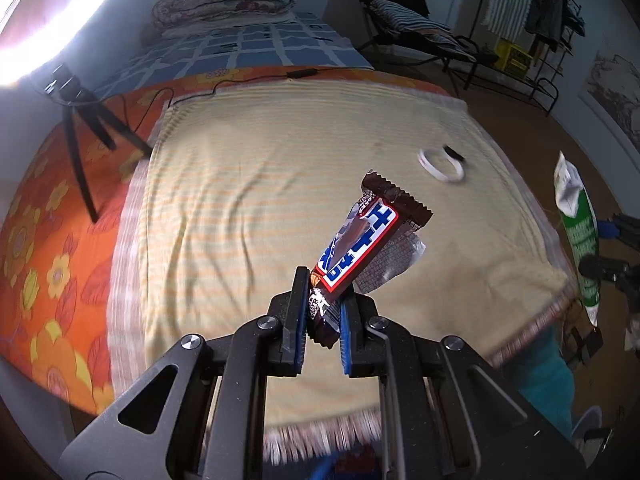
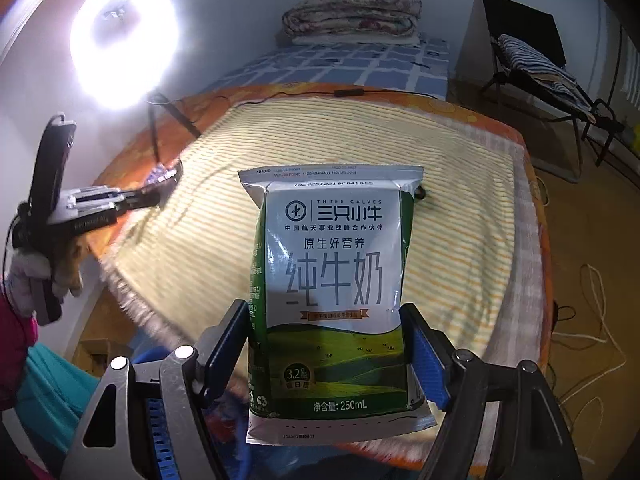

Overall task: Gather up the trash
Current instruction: 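Carry the wrapper and milk pouch over the blue basket and open both tools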

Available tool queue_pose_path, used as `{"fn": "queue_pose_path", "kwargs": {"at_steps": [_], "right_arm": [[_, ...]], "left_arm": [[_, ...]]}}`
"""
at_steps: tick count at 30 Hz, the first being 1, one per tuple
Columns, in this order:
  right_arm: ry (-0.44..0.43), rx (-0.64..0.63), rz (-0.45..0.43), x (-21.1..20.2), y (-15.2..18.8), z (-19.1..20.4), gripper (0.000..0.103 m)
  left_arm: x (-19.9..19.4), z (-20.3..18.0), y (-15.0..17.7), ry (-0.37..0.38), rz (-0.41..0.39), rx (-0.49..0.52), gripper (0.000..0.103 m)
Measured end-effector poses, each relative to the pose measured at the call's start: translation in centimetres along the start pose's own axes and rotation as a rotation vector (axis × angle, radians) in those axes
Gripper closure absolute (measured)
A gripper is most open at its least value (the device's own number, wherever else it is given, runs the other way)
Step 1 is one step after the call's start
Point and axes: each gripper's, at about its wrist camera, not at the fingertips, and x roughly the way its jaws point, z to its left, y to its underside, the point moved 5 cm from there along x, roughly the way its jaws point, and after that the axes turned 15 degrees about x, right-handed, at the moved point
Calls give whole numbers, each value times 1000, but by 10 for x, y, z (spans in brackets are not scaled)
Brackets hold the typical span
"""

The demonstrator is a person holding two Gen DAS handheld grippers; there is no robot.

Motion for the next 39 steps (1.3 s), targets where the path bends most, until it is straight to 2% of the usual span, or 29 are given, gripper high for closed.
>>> {"fn": "queue_pose_path", "kwargs": {"at_steps": [6, 12, 17, 25, 30, 39], "right_arm": [[-26, -34, 4, -14, 40, 34, 26], [-55, -48, 45, -14, 84, 58, 25], [-47, -73, 80, -7, 124, 71, 25], [-73, -25, 143, 10, 175, 76, 25], [-82, 2, 188, 24, 198, 77, 25], [-92, 37, 240, 43, 217, 79, 25]], "left_arm": [[-26, -27, 47, 13, 19, 23, 92], [-41, -49, 89, 3, 40, 42, 92], [-39, -68, 123, 7, 76, 63, 92], [-22, -86, 177, 36, 162, 47, 92], [-14, -90, 200, 44, 203, 47, 92], [-3, -94, 227, 45, 251, 54, 92]]}}
